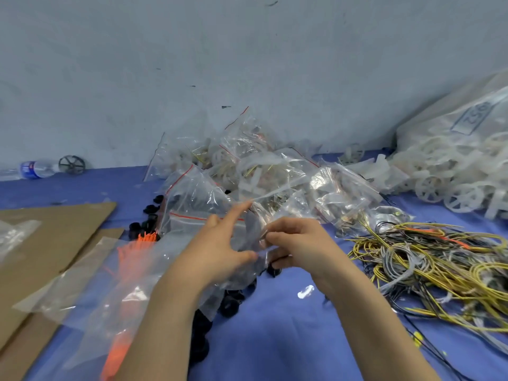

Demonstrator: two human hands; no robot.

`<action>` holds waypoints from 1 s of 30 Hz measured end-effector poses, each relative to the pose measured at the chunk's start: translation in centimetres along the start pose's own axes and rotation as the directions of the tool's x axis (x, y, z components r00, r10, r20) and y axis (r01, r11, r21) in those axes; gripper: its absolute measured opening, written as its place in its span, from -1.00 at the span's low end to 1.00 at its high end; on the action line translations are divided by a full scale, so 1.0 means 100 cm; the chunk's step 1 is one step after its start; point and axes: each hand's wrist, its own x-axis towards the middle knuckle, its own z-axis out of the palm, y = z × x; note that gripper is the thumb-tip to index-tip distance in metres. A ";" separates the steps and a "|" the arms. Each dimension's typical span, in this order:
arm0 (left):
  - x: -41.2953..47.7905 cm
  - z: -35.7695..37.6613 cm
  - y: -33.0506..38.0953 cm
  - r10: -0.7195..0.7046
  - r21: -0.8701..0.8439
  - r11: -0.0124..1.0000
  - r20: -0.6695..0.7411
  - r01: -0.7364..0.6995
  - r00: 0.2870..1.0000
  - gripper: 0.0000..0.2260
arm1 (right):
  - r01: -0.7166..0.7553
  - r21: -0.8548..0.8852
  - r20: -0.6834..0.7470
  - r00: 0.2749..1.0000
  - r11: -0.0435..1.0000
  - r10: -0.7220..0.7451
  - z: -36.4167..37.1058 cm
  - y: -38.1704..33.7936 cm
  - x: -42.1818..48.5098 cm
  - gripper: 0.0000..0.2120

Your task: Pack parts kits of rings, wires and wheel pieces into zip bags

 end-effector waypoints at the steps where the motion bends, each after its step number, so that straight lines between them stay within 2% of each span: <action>1: 0.001 0.000 -0.004 -0.033 0.019 0.999 0.028 0.033 0.999 -0.28 | 0.001 -0.011 -0.016 1.000 1.000 -0.002 -0.003 0.000 0.000 -0.83; 5: 0.003 -0.005 -0.024 -0.130 0.044 0.991 0.021 0.129 0.991 -0.37 | -0.023 0.017 -0.095 0.995 1.000 0.025 -0.025 -0.003 0.001 -0.87; 9: 0.005 -0.004 -0.028 -0.134 -0.002 0.991 0.017 0.134 0.991 -0.22 | -0.090 0.145 -0.080 0.991 0.985 0.102 -0.031 0.000 0.000 -0.84; 12: 0.007 -0.005 -0.033 -0.203 -0.093 0.976 -0.065 0.196 0.977 -0.08 | -0.117 0.322 -0.113 0.981 0.939 0.161 -0.033 -0.004 0.004 -0.83; 14: 0.009 -0.011 -0.042 -0.293 -0.125 0.951 -0.072 0.283 0.953 -0.09 | -0.059 0.485 -0.170 0.972 0.872 0.160 -0.046 -0.012 0.002 -0.83; 15: 0.009 -0.014 -0.047 -0.337 -0.108 0.938 -0.069 0.329 0.939 -0.11 | -0.020 0.512 -0.201 0.969 0.859 0.143 -0.055 -0.015 -0.001 -0.84; 17: 0.008 -0.018 -0.053 -0.367 -0.079 0.929 -0.091 0.361 0.926 -0.15 | -0.001 0.485 -0.223 0.967 0.875 0.125 -0.074 -0.019 -0.009 -0.85; 18: 0.007 -0.019 -0.052 -0.333 -0.103 0.941 -0.109 0.323 0.937 -0.17 | -0.022 0.456 -0.224 0.965 0.890 0.138 -0.082 -0.019 -0.013 -0.85; 21: 0.008 -0.018 -0.040 -0.118 -0.223 0.970 -0.101 0.093 0.988 -0.39 | -0.105 0.369 -0.227 0.953 0.924 0.199 -0.095 -0.013 -0.020 -0.86; 23: 0.008 -0.012 -0.028 -0.016 -0.243 0.970 -0.070 -0.002 0.997 -0.62 | -0.141 0.308 -0.222 0.951 0.941 0.215 -0.097 -0.009 -0.019 -0.87; 24: 0.009 -0.009 -0.023 0.006 -0.240 0.970 -0.068 -0.022 0.998 -0.67 | -0.150 0.280 -0.213 0.953 0.948 0.214 -0.098 -0.007 -0.017 -0.87; 27: 0.011 0.000 -0.019 -0.039 -0.191 0.981 -0.056 0.028 0.998 -0.54 | -0.164 0.251 -0.191 0.958 0.954 0.215 -0.096 -0.005 -0.014 -0.84; 29: 0.012 0.001 -0.024 -0.096 -0.078 0.992 0.003 0.096 0.995 -0.40 | -0.147 0.269 -0.222 0.952 0.952 0.210 -0.096 -0.003 -0.010 -0.83; 30: 0.011 0.001 -0.027 -0.105 -0.077 0.991 0.028 0.107 0.994 -0.36 | -0.136 0.256 -0.249 0.947 0.957 0.201 -0.095 -0.002 -0.009 -0.83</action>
